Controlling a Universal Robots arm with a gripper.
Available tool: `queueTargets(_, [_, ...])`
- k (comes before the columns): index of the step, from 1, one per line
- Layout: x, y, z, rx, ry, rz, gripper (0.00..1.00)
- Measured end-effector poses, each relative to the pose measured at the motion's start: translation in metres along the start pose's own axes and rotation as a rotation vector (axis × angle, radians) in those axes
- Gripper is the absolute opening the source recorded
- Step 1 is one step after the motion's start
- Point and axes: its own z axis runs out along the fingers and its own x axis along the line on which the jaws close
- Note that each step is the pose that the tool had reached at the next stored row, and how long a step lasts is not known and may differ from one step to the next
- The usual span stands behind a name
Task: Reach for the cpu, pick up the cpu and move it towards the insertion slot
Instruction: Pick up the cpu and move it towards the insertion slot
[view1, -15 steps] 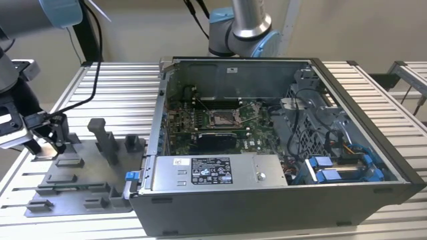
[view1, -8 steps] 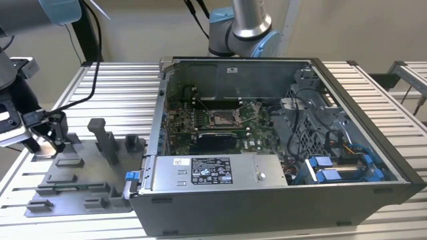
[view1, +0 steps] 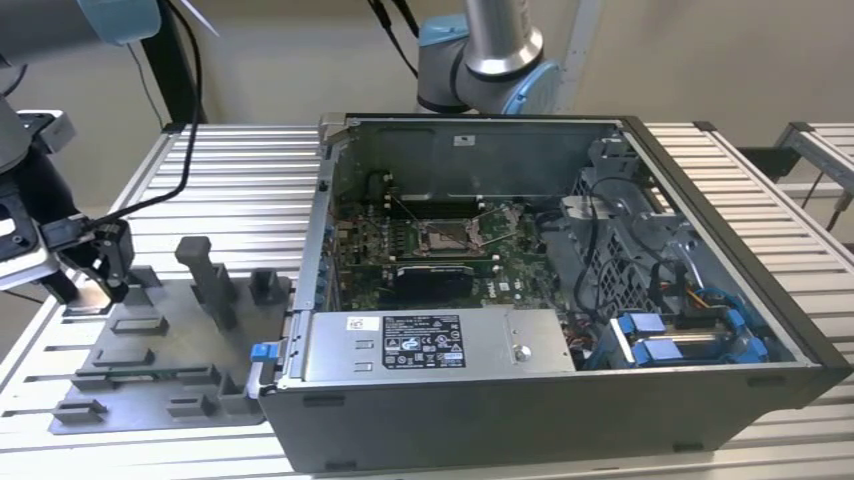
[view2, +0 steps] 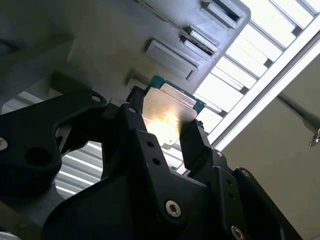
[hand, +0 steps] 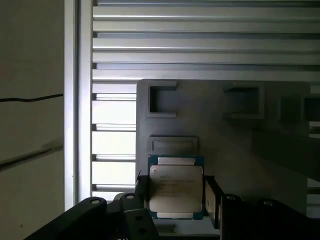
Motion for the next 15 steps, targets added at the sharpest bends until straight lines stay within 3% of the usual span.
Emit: queueTargets(15, [-0.0001,0.0002,-0.0066,0.0000,-0.0001,0.000,0.00])
